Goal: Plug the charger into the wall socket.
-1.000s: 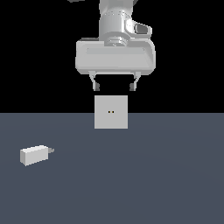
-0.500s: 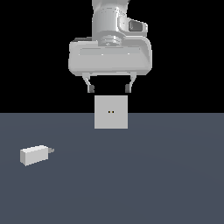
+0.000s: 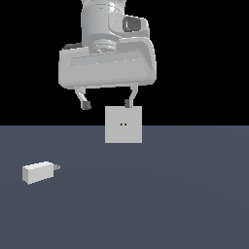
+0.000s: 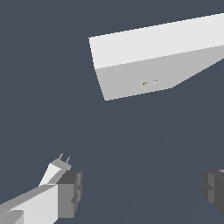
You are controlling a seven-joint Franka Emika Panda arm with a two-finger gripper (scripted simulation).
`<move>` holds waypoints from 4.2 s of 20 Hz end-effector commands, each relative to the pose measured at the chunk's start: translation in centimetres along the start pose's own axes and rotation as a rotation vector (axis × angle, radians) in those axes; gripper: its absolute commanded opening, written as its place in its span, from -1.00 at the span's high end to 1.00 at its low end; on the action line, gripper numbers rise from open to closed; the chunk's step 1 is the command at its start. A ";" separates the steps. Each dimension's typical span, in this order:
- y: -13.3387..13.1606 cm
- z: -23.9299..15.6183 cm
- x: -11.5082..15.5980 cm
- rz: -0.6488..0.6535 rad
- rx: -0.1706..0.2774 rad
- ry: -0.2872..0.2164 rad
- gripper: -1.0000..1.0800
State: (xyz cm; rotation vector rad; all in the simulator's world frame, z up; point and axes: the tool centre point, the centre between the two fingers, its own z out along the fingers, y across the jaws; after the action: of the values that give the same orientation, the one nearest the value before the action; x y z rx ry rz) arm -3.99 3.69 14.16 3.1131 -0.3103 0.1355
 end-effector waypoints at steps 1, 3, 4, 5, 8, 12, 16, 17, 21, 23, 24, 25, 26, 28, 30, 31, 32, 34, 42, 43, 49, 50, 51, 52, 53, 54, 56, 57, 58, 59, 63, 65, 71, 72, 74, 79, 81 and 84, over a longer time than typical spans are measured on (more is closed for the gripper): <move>-0.8 0.4 -0.7 0.031 -0.005 0.019 -0.92; -1.3 0.7 -1.2 0.053 -0.008 0.032 -0.92; -1.6 0.9 -1.4 0.064 -0.010 0.039 -0.92; -1.9 1.1 -1.6 0.075 -0.012 0.045 -0.92; -2.7 1.5 -2.2 0.106 -0.018 0.064 -0.92; -3.8 2.2 -2.9 0.145 -0.025 0.088 -0.92; -4.8 2.8 -3.5 0.183 -0.033 0.111 -0.92; -5.0 3.0 -3.7 0.192 -0.035 0.116 -0.92; -6.1 3.6 -4.2 0.229 -0.043 0.139 -0.92; -6.6 3.9 -4.4 0.247 -0.047 0.150 -0.92; -6.8 4.1 -4.5 0.256 -0.049 0.155 -0.92; -7.1 4.3 -4.6 0.265 -0.051 0.161 -0.92; -7.3 4.4 -4.7 0.275 -0.053 0.167 -0.92; -7.9 4.8 -4.9 0.293 -0.058 0.178 -0.92; -8.4 5.2 -5.1 0.313 -0.062 0.190 -0.92; -8.7 5.3 -5.2 0.322 -0.065 0.196 -0.92; -8.9 5.5 -5.3 0.332 -0.067 0.202 -0.92; -9.4 5.9 -5.4 0.349 -0.072 0.212 -0.92; -11.0 7.0 -5.7 0.404 -0.086 0.244 -0.92; -11.1 7.1 -5.7 0.408 -0.087 0.246 -0.92; -11.5 7.4 -5.8 0.424 -0.091 0.255 -0.92; -11.5 7.4 -5.8 0.424 -0.091 0.255 -0.92; -11.5 7.4 -5.8 0.421 -0.091 0.253 -0.92; -11.5 7.4 -5.8 0.421 -0.091 0.253 -0.92; -11.5 7.5 -5.8 0.421 -0.091 0.253 -0.92; -11.5 7.6 -5.9 0.421 -0.091 0.253 -0.92; -11.5 8.0 -5.9 0.422 -0.091 0.253 -0.92; -11.5 8.3 -5.9 0.422 -0.091 0.253 -0.92; -11.5 8.7 -6.0 0.423 -0.091 0.253 -0.92; -11.5 9.0 -6.0 0.423 -0.091 0.253 -0.92; -11.5 10.9 -6.2 0.425 -0.091 0.253 -0.92; -11.5 11.6 -6.2 0.426 -0.091 0.253 -0.92; -11.6 12.5 -6.3 0.427 -0.092 0.254 -0.92; -11.6 12.5 -6.3 0.427 -0.092 0.254 1.00; -11.6 12.5 -6.3 0.427 -0.092 0.254 1.00; -11.6 12.5 -6.3 0.427 -0.092 0.254 1.00; -11.6 12.5 -6.3 0.427 -0.092 0.254 1.00; -11.5 12.4 -6.3 0.425 -0.091 0.254 1.00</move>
State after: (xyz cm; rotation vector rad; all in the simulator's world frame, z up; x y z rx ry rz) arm -6.78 16.02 1.20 2.8455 -0.9319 0.4964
